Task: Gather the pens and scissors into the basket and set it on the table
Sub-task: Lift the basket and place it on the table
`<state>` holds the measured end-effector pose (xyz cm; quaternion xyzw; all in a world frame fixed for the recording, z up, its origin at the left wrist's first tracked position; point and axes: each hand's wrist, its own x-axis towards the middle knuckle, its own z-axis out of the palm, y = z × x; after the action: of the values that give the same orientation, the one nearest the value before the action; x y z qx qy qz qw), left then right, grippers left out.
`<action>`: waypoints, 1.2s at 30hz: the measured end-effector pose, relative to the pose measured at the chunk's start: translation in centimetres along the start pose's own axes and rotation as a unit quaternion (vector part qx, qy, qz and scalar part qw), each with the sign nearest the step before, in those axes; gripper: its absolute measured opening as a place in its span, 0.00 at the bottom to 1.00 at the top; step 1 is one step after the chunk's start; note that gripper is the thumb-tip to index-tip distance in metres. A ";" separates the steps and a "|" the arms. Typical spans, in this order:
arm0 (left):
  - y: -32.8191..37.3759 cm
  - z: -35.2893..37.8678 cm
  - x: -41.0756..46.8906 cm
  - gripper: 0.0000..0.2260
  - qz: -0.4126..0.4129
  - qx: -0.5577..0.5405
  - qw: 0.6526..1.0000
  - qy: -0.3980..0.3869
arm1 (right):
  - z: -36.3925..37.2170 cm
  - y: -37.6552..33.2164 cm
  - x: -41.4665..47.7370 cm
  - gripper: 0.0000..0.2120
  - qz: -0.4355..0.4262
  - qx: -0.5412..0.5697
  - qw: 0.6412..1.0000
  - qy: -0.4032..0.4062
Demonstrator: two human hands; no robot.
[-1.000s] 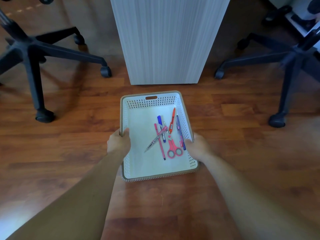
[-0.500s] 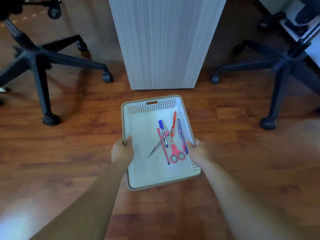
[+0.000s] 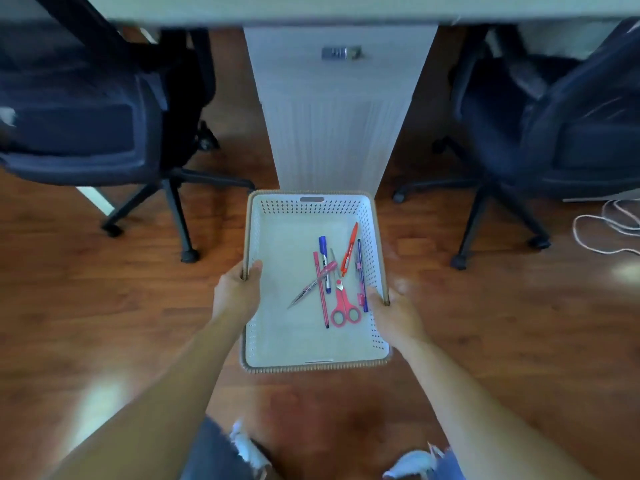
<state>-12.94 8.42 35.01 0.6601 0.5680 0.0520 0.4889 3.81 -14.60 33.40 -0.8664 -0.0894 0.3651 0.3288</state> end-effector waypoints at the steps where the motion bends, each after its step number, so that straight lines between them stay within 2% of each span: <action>1: 3.2 -2.8 -2.6 0.13 -0.003 0.005 1.000 0.002 | -2.4 -2.9 -2.9 0.19 -0.002 0.001 1.000 0.000; 4: 10.7 -9.5 -9.0 0.13 -0.007 0.007 1.000 0.006 | -7.7 -9.8 -10.6 0.20 0.001 0.011 1.000 -0.002; 8: 19.9 -17.9 -16.9 0.14 0.001 0.010 1.000 0.007 | -14.0 -18.8 -20.4 0.16 -0.021 0.017 1.000 0.000; 13: 27.1 -25.8 -24.6 0.13 0.020 0.027 0.999 -0.013 | -19.6 -26.6 -31.0 0.16 -0.032 0.011 0.999 0.006; 16: 28.9 -28.8 -26.4 0.12 0.029 0.030 0.999 -0.034 | -20.9 -29.2 -34.7 0.17 -0.024 0.011 1.000 0.014; 22: 30.9 -31.8 -26.0 0.09 0.071 0.053 0.995 -0.050 | -20.3 -31.8 -37.1 0.17 -0.021 0.028 0.998 0.042; 29: 33.0 -34.9 -24.1 0.18 0.117 0.073 0.988 -0.062 | -19.3 -34.6 -37.2 0.10 -0.018 0.063 0.996 0.063; 36: 36.5 -36.7 -21.7 0.18 0.144 0.063 0.985 -0.065 | -20.5 -38.2 -35.2 0.11 -0.034 0.080 0.995 0.055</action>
<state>-17.94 17.02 90.23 0.7661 0.4361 0.0428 0.4701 -4.02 -9.52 88.50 -0.8525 -0.0714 0.3113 0.4137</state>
